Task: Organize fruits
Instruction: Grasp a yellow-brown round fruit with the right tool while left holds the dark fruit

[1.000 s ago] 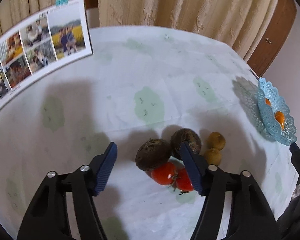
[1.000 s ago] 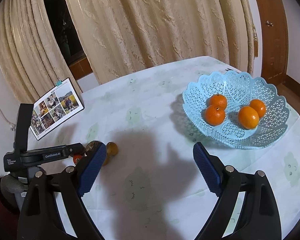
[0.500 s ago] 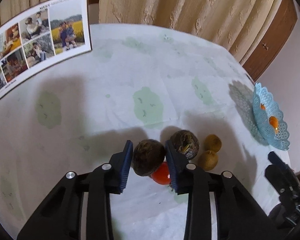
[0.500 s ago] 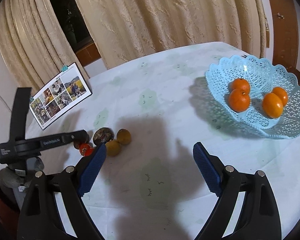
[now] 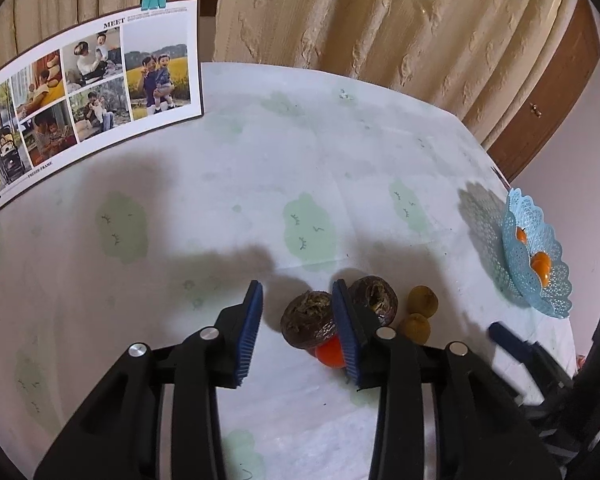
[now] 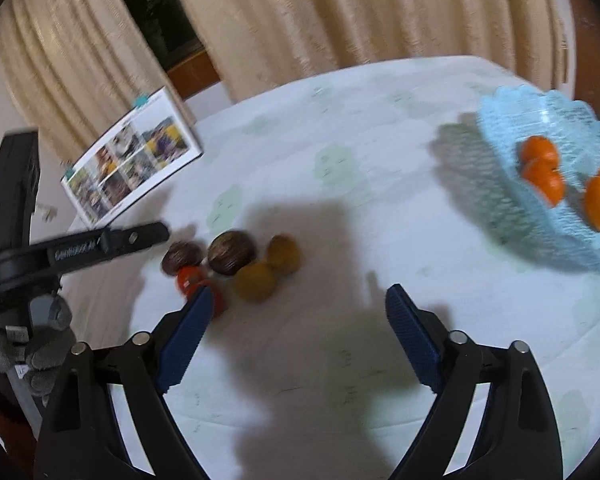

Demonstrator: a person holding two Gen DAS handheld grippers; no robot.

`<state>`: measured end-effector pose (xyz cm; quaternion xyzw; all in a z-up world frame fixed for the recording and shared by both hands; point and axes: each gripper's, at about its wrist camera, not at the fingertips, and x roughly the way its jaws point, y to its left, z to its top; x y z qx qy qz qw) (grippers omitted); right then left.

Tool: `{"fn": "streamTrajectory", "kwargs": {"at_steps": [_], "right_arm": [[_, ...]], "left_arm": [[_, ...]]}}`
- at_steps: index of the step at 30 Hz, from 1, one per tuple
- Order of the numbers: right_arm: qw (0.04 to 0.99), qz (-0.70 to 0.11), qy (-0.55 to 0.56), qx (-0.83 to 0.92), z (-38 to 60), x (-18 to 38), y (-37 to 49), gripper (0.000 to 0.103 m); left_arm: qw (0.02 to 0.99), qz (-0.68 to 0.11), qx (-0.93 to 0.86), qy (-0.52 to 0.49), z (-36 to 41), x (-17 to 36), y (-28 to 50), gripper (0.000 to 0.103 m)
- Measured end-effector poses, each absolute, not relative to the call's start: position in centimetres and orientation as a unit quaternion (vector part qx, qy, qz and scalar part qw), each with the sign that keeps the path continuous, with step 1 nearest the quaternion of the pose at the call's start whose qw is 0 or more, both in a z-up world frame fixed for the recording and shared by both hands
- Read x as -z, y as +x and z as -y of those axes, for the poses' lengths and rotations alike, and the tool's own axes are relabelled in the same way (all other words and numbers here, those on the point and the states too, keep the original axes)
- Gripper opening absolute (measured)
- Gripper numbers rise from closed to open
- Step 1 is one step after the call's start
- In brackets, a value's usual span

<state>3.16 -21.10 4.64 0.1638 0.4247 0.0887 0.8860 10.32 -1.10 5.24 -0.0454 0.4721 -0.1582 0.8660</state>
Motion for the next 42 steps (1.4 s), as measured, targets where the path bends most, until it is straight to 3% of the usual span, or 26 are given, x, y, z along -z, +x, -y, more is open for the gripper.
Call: {"fn": "streamTrajectory", "kwargs": {"at_steps": [4,11,14,16,32,39,42], "right_arm": [[0.877,-0.443,0.150,-0.107,19.0,-3.7,4.1,0.059],[0.874,-0.452,0.137,-0.113,17.0,-2.9,6.0,0.047],[0.875,-0.452,0.134,-0.109,17.0,-2.7,6.4,0.039],[0.874,-0.454,0.136,-0.110,17.1,-2.7,6.6,0.028],[0.899,-0.408,0.141,-0.078,20.4,-5.2,3.3,0.028],[0.900,-0.403,0.145,-0.077,20.6,-5.5,2.7,0.028],[0.902,-0.400,0.148,-0.074,20.9,-5.7,2.3,0.028]], "left_arm": [[0.870,-0.464,0.158,-0.040,1.2,-5.5,10.1,0.047],[0.871,-0.462,0.161,-0.042,1.0,-5.8,10.1,0.047],[0.870,-0.464,0.163,-0.040,1.2,-5.7,10.1,0.048],[0.868,-0.467,0.163,-0.039,1.3,-5.4,10.1,0.048],[0.854,-0.491,0.174,-0.018,3.4,-3.1,9.8,0.048],[0.852,-0.492,0.178,-0.032,3.0,-2.1,10.6,0.055],[0.851,-0.496,0.170,-0.036,2.4,-1.7,11.1,0.051]]}}
